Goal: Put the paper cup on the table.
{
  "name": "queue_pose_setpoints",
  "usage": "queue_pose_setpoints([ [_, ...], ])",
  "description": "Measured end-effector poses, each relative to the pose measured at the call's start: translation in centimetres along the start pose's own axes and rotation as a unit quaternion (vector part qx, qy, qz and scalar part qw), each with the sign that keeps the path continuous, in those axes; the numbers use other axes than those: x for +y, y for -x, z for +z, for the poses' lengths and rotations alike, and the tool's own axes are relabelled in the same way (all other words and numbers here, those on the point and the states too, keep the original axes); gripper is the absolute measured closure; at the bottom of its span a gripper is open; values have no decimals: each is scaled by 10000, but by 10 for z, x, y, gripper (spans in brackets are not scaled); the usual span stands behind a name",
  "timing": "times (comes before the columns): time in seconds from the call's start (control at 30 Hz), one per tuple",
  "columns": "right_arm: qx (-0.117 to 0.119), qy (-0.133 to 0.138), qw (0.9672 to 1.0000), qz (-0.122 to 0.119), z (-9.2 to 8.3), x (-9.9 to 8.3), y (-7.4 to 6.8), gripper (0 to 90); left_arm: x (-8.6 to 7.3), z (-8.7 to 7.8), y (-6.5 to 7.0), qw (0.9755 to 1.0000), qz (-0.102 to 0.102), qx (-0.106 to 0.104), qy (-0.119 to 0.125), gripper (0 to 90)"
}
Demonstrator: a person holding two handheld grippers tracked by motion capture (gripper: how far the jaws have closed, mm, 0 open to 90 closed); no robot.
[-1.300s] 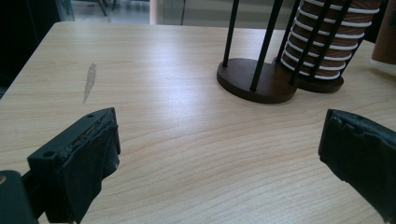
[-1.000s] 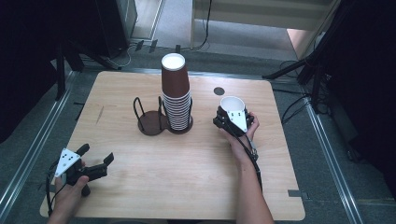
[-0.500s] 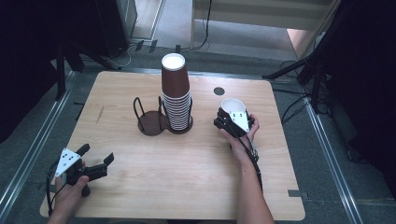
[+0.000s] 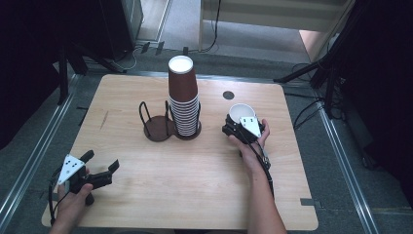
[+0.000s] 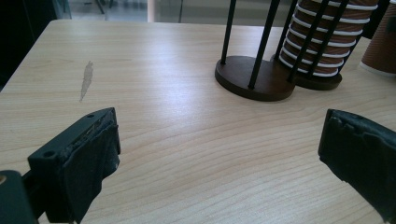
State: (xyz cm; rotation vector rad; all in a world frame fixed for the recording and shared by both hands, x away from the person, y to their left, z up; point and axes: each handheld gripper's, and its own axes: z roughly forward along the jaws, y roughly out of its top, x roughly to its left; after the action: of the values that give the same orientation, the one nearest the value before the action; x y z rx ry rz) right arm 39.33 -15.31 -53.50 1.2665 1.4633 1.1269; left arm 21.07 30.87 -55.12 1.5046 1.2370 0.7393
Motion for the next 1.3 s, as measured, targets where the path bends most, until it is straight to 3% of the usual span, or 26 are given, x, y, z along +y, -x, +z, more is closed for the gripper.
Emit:
queue_pose_setpoints([
  [0.4, 79, -44, 9999, 87, -1, 2, 3, 50, 0, 0, 0, 10000, 2, -8, 6, 0],
  [0.73, 372, -45, 9992, 158, -5, 9, 5, 0, 0, 0, 1, 10000, 0, -6, 5, 0],
  [0.93, 129, -91, 9999, 44, -7, 9, 6, 0, 0, 0, 0, 10000, 9, -12, 1, 0],
  [1.13, 432, -38, 9989, 162, -14, 9, 7, 0, 0, 0, 0, 10000, -6, -12, 4, 0],
  [1.3, 446, 2, 9989, 174, -21, 11, 9, 0, 0, 0, 1, 10000, 11, -3, 3, 0],
])
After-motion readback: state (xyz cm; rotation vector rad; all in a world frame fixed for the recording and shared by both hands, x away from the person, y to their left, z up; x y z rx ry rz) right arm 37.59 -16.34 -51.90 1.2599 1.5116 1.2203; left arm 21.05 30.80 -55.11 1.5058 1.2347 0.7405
